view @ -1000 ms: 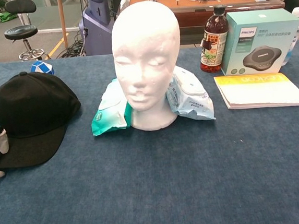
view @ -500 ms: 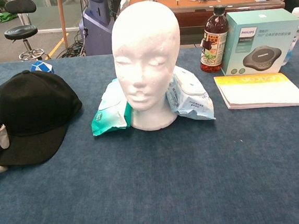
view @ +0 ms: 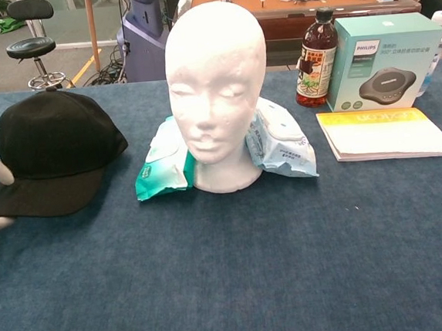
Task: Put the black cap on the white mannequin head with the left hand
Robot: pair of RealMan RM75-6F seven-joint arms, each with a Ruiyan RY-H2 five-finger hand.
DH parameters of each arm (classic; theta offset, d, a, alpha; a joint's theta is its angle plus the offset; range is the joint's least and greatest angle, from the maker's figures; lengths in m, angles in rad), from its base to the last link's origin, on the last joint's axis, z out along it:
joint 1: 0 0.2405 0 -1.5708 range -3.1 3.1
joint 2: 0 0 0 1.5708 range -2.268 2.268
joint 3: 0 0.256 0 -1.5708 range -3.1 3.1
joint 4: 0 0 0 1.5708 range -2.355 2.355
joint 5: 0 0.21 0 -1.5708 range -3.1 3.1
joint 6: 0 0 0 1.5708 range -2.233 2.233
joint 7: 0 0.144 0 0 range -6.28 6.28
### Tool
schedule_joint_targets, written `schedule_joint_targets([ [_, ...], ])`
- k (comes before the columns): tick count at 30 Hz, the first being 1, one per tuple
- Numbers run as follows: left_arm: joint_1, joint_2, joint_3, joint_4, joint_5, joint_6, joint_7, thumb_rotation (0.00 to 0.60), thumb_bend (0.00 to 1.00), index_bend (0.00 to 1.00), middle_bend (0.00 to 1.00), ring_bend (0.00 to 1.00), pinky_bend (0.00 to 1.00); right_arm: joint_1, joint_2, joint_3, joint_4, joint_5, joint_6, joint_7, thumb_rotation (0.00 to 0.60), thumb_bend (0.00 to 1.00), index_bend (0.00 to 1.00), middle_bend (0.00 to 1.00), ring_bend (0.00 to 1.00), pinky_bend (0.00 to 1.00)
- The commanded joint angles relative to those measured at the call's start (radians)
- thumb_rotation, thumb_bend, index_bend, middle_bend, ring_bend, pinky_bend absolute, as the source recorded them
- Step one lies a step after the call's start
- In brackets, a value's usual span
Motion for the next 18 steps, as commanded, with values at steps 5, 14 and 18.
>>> schedule_joint_targets([
  [5, -0.003, -0.039, -0.014, 0.074, 0.038, 0.081, -0.097, 0.6, 0.02, 0.48, 0.29, 0.26, 0.5, 0.0, -0.001, -0.001, -0.001, -0.001, -0.001, -0.003, 0.6, 0.0, 0.13, 0.28, 0.21, 0.38],
  [14, -0.014, -0.057, -0.008, 0.111, 0.05, 0.095, -0.123, 0.6, 0.17, 0.52, 0.29, 0.26, 0.49, -0.001, 0.002, -0.001, -0.001, -0.001, 0.001, 0.002, 0.6, 0.0, 0.13, 0.28, 0.21, 0.38],
  [18, -0.016, -0.065, -0.004, 0.126, 0.058, 0.105, -0.131, 0.6, 0.24, 0.54, 0.29, 0.26, 0.48, 0.0, 0.003, -0.001, -0.002, -0.001, 0.0, 0.005, 0.6, 0.0, 0.13, 0.28, 0.21, 0.38],
])
